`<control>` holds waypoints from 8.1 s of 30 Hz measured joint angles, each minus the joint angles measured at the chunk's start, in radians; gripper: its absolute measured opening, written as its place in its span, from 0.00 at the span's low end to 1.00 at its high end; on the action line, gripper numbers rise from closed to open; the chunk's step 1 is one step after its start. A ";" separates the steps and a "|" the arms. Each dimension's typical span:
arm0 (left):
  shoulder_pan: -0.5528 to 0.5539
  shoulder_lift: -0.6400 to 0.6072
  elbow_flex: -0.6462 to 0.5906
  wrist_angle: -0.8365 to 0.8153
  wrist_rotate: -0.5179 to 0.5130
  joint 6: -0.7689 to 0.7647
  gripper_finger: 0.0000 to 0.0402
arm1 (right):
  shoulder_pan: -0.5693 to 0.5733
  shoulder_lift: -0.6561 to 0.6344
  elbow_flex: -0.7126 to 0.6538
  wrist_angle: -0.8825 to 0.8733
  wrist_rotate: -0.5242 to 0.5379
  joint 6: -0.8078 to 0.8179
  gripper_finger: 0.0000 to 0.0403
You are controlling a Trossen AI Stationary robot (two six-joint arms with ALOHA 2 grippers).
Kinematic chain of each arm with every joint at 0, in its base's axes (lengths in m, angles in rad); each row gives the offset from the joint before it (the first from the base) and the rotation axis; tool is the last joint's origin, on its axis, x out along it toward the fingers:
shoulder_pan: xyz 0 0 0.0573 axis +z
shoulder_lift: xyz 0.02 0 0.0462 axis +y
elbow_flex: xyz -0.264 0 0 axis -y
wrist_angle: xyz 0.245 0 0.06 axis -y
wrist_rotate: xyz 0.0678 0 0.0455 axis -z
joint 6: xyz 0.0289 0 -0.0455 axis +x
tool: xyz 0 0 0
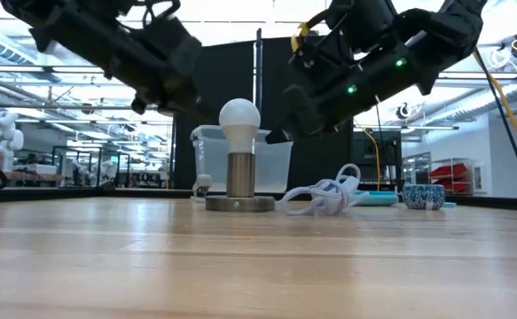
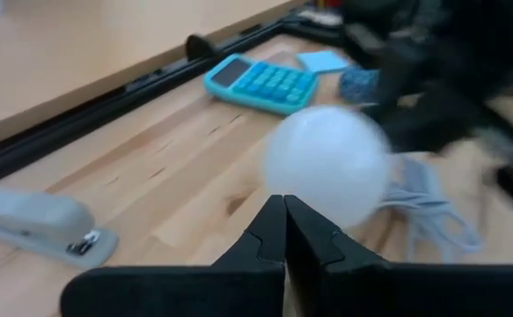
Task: Screw lightbulb
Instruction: Insert the white lightbulb into the desk lamp
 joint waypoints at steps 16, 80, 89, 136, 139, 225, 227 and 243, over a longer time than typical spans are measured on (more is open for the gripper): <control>-0.044 0.014 0.000 0.022 0.057 -0.022 0.00 | -0.100 -0.002 0.000 0.184 -0.114 -0.116 0.00; -0.199 -0.004 0.001 0.052 -0.067 0.054 0.00 | -0.083 -0.002 0.001 0.224 -0.167 -0.174 0.00; -0.151 0.052 0.000 0.081 0.000 0.045 0.00 | -0.083 -0.002 0.052 0.200 -0.188 -0.200 0.00; -0.086 0.119 -0.001 -0.021 -0.127 -0.043 0.00 | 0.015 0.068 0.067 0.202 -0.129 -0.109 0.00; -0.073 0.119 -0.001 -0.039 -0.157 -0.073 0.00 | 0.026 0.069 0.066 0.189 -0.146 -0.099 0.00; -0.120 0.104 0.000 -0.105 -0.128 -0.132 0.00 | 0.059 0.072 0.066 0.083 -0.168 -0.170 0.00; -0.136 0.089 0.000 -0.105 -0.125 -0.131 0.00 | 0.055 0.072 0.066 0.071 -0.165 -0.157 0.00; -0.310 -0.097 0.000 -0.127 -0.229 0.004 0.00 | -0.010 0.072 0.066 0.196 -0.160 -0.166 0.00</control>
